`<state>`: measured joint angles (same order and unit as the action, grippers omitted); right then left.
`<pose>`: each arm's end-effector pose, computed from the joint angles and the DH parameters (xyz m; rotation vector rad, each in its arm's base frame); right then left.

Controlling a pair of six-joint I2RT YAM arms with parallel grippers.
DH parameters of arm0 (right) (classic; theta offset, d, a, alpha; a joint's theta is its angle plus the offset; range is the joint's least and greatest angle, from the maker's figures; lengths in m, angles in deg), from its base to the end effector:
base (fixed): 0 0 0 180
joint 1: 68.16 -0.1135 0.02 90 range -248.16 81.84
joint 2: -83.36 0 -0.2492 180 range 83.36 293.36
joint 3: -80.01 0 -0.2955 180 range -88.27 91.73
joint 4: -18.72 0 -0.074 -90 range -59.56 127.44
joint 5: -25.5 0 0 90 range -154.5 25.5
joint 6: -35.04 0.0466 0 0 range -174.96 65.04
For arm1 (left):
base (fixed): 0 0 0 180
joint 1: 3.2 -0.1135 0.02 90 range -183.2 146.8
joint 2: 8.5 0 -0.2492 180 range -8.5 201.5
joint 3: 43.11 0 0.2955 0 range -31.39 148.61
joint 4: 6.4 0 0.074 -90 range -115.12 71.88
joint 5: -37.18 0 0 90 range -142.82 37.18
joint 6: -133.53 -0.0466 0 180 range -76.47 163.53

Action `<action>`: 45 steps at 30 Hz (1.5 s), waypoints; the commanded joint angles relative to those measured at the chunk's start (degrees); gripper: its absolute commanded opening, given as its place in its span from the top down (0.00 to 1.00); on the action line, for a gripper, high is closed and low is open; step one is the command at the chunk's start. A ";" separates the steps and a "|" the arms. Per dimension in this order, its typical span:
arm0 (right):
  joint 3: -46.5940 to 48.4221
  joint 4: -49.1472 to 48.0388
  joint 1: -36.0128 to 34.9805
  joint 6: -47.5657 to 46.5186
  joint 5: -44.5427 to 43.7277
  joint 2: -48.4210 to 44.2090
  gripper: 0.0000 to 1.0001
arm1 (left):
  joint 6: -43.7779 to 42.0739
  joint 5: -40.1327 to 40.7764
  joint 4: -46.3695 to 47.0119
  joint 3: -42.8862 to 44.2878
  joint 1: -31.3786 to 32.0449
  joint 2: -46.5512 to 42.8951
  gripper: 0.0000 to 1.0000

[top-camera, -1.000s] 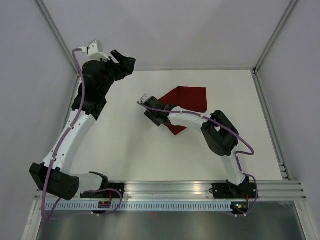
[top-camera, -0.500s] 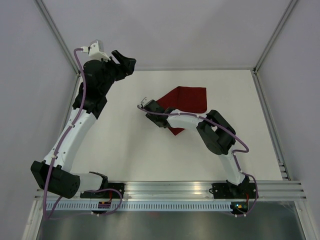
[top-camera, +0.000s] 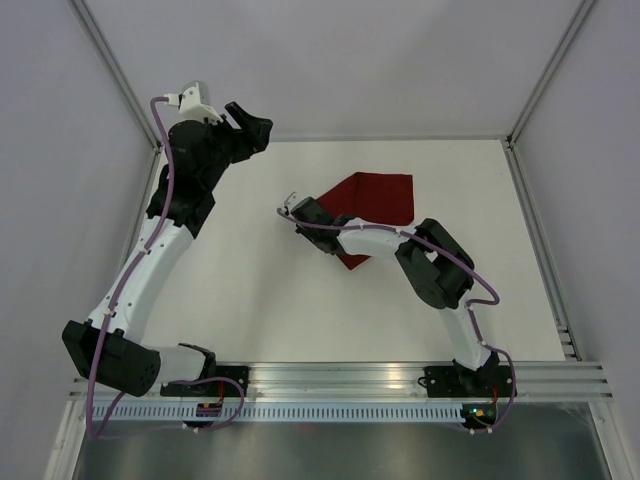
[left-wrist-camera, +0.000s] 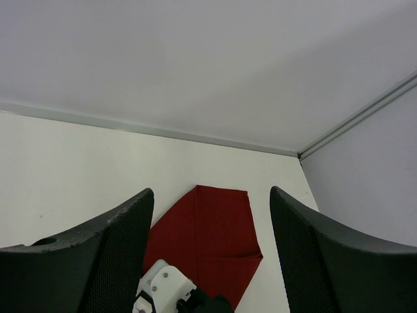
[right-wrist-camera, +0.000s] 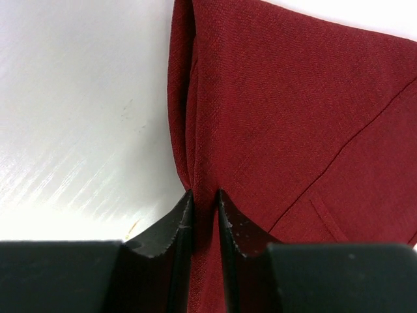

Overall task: Fold the napkin, place the utensils inside, and roll it up
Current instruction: Adjust the napkin at the center of the board.

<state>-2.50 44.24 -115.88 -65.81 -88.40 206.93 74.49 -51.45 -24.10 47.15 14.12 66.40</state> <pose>0.3474 0.3540 0.0998 -1.0085 2.1559 -0.2152 0.3445 -0.1063 0.4274 -0.2145 1.6344 -0.6292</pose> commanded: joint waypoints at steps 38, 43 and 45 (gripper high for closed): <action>-8.34 31.01 18.81 -16.91 50.80 -2.37 1.00 | -35.52 0.26 58.26 -43.03 9.40 -10.73 0.25; -10.71 30.41 18.72 -18.24 47.55 -4.91 1.00 | -39.57 -7.16 58.45 -42.86 9.40 -10.65 0.23; -12.47 28.13 18.72 -17.80 44.30 -6.32 0.99 | -39.49 -7.52 56.79 -41.98 9.40 -10.65 0.22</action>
<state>-9.36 63.04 -97.06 -80.63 -35.29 198.34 39.69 -53.68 29.10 3.85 23.30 56.80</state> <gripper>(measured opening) 0.011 0.774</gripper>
